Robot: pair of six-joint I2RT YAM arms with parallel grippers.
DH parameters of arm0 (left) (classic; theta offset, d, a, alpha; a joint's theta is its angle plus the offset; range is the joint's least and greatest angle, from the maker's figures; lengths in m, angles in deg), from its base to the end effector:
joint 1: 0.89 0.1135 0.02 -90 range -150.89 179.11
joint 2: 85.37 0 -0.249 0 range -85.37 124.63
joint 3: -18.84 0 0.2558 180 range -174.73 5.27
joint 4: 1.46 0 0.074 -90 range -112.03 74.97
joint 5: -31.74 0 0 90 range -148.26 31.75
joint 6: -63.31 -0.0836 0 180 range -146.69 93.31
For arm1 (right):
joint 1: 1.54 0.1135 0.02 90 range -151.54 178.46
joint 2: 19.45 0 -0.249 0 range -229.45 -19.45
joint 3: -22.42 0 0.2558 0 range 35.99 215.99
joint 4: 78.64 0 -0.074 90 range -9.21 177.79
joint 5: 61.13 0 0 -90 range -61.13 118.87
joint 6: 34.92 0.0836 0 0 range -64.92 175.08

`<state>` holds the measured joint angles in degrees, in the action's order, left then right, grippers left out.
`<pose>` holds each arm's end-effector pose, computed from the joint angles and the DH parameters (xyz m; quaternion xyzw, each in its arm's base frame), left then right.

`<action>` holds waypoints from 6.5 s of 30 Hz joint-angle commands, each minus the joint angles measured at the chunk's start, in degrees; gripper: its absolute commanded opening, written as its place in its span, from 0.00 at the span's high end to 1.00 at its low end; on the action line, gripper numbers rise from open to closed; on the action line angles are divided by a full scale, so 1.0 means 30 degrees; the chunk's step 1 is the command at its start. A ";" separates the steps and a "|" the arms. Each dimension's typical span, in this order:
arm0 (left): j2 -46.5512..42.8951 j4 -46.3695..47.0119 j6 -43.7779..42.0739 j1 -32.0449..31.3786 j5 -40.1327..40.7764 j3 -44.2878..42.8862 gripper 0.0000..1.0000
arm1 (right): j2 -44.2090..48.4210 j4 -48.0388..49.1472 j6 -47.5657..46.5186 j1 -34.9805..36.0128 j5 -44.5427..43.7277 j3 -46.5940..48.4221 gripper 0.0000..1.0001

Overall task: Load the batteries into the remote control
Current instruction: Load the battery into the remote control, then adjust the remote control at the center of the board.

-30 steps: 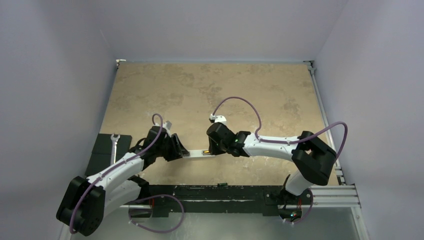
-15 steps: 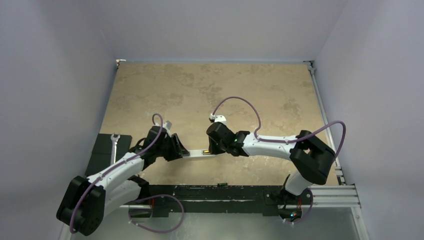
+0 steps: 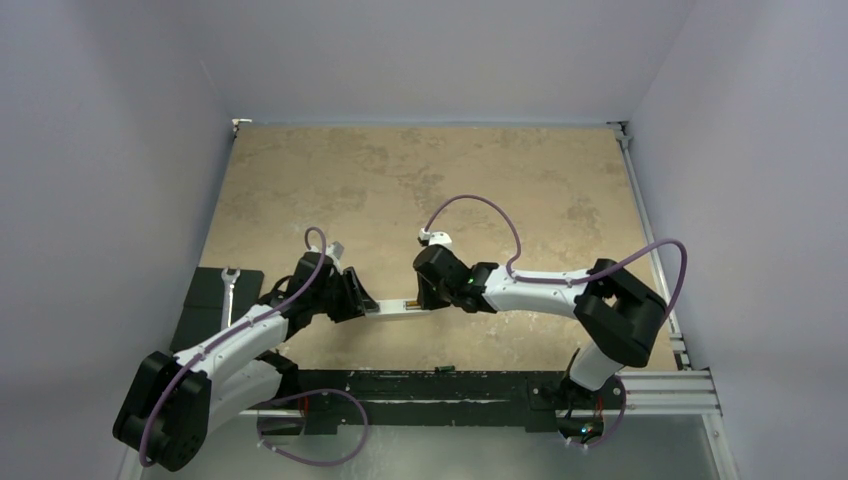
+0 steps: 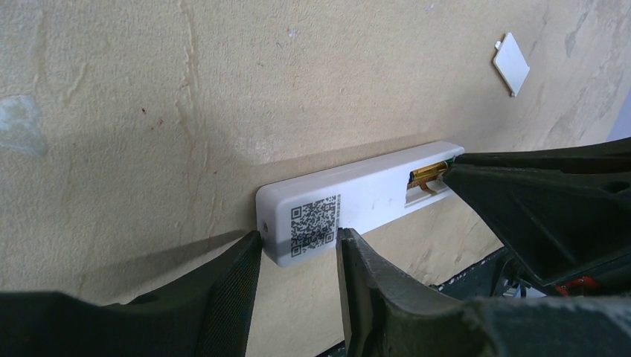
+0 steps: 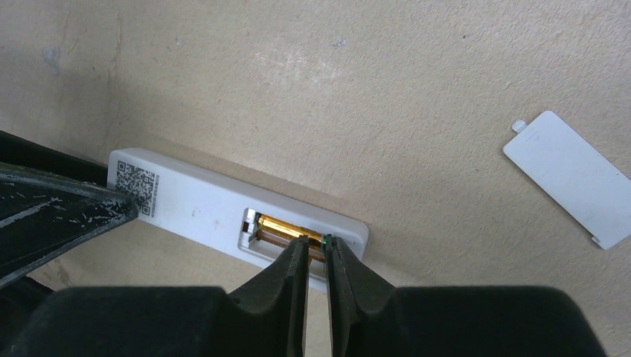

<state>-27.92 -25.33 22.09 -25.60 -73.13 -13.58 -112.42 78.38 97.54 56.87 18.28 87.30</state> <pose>0.1905 -0.1113 0.0985 -0.1492 0.9176 -0.3053 0.2064 0.1999 0.2958 0.1202 -0.0998 0.9340 0.2004 0.2784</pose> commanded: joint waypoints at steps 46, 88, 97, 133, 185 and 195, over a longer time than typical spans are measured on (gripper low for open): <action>-0.0473 -0.0755 -0.0293 0.0004 0.0659 -0.1031 0.53 | 0.1264 0.0303 -0.1289 0.0330 0.1145 0.0704 0.75; -0.0844 -0.1378 -0.0498 0.0004 0.0684 -0.1403 0.54 | -0.1788 0.0690 -0.1408 0.0334 0.0309 0.1110 0.90; -0.0723 -0.1311 -0.0479 0.0004 0.0650 -0.1463 0.53 | -0.1104 0.0545 -0.1416 0.0363 0.0302 0.1103 0.90; 0.3666 0.0275 -0.2141 -0.0023 0.1915 -0.4219 1.00 | 0.2781 0.2742 0.0286 0.1125 0.1638 -0.3565 1.00; 0.3965 0.1782 0.0534 -0.4559 0.0068 -0.1074 1.00 | -0.2359 0.0184 -0.1729 0.0108 -0.1543 0.2378 1.00; 0.4674 0.2732 0.1638 -0.6491 0.0736 -0.1462 1.00 | -0.1121 -0.1213 -0.2383 -0.0485 -0.2573 0.2805 1.00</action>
<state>-15.09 -20.98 24.89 -43.48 -72.30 -17.36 -119.41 77.66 92.01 56.06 14.04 93.99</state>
